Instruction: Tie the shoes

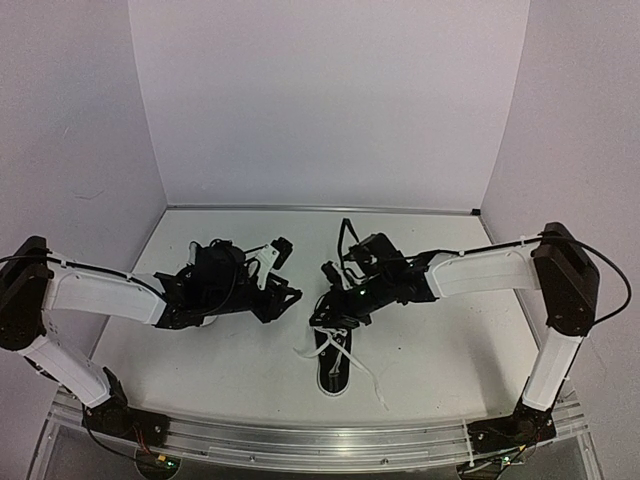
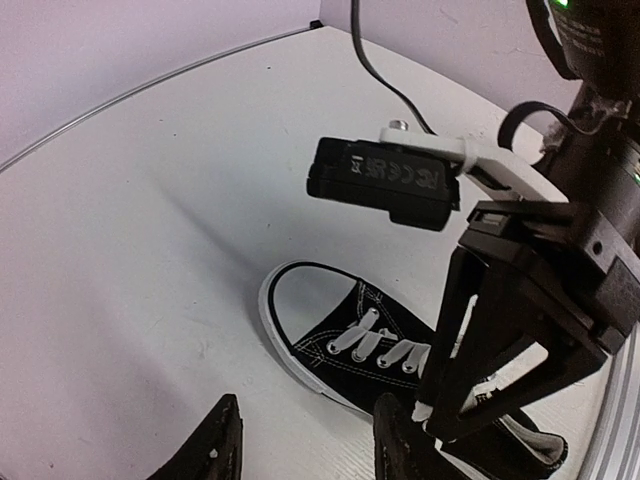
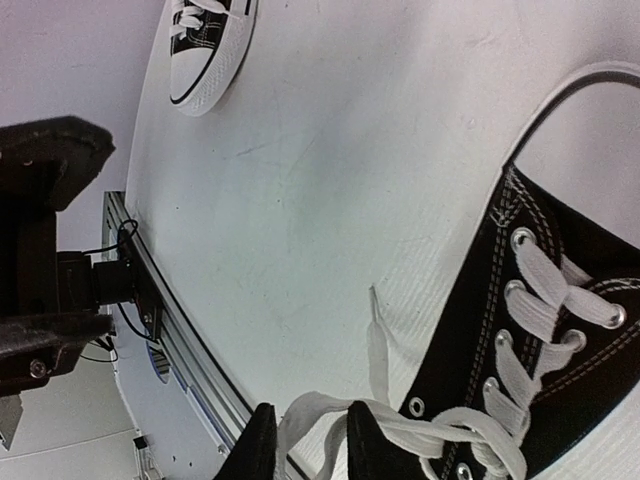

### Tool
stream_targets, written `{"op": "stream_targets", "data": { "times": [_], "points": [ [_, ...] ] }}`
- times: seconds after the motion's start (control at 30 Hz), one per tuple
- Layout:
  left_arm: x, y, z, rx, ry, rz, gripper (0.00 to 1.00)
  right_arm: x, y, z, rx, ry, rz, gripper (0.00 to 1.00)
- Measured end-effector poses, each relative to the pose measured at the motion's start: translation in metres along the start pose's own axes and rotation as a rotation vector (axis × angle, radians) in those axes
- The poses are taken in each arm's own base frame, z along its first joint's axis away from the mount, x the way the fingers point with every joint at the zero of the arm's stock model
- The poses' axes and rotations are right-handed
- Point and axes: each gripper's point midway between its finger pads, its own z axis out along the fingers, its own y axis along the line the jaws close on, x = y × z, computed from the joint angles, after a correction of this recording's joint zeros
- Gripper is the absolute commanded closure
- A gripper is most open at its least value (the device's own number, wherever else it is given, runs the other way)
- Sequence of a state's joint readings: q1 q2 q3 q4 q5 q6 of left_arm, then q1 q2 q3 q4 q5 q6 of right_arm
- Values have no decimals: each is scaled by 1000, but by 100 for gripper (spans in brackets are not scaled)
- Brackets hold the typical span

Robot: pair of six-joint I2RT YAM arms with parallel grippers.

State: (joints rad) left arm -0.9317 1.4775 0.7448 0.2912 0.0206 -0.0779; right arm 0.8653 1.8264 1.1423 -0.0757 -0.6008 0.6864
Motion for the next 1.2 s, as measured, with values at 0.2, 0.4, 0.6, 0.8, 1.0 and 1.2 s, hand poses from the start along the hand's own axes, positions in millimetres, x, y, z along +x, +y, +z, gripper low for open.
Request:
{"op": "stream_targets", "data": {
  "times": [0.2,0.4,0.6,0.8,1.0,1.2],
  "points": [
    [-4,13,-2,-42,-14,-54,52,4,12,12,-24,29,-18,65],
    [-1,18,-8,-50,-27,-87,47,2,21,11,-41,28,-43,56],
    [-12,4,-19,35,-62,-22,52,-6,29,-21,-40,-29,-86,50],
    [-15,-34,-31,198,-79,200,53,-35,13,-69,3,-151,-118,62],
    [7,-70,-35,317,-5,409,56,-22,-34,-53,153,-45,-126,72],
    [17,-75,-33,347,25,476,56,-11,-53,-40,216,62,-155,76]
  ]
}}
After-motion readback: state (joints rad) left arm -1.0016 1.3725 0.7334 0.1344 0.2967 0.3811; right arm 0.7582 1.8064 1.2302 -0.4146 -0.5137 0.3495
